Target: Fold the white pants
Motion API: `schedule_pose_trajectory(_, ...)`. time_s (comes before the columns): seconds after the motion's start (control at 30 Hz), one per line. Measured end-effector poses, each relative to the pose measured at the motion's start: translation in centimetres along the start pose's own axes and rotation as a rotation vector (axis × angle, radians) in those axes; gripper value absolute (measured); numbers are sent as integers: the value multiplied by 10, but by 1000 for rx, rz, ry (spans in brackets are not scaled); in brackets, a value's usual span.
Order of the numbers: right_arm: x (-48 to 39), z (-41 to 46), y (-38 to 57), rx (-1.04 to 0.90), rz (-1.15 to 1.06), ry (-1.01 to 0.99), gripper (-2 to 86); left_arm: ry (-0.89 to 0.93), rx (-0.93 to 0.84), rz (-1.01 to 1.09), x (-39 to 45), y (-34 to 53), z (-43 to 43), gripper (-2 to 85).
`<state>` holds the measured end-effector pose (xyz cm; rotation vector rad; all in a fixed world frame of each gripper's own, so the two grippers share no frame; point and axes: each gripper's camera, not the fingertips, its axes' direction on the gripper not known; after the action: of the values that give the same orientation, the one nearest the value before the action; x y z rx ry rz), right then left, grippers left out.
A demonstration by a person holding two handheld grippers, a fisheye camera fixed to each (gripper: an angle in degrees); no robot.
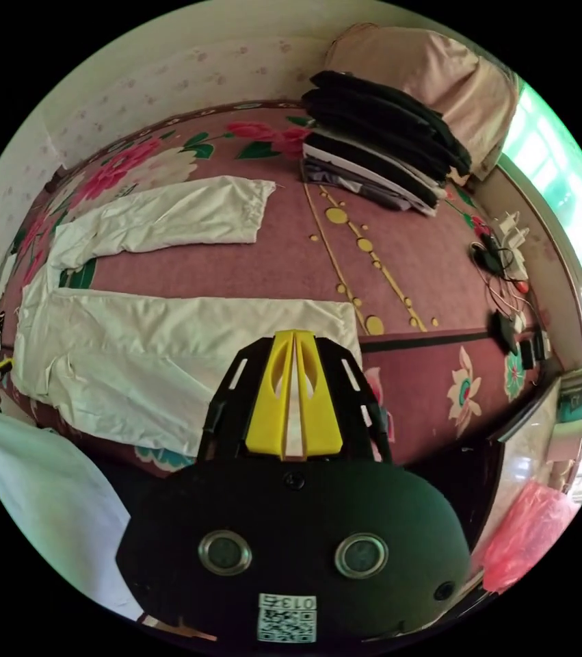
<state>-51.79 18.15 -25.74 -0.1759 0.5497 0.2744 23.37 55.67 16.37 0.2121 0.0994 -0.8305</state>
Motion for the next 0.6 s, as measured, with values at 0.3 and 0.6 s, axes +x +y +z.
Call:
schedule_pose_trajectory(0.3, -80, 105, -70, -176, -164, -26, 0, -35, -130, 204, 67, -89, 38, -3)
schedule_pose_trajectory(0.6, -56, 116, -81, -180, -207, -137, 4, -133, -117, 275, 87, -91, 34, -3)
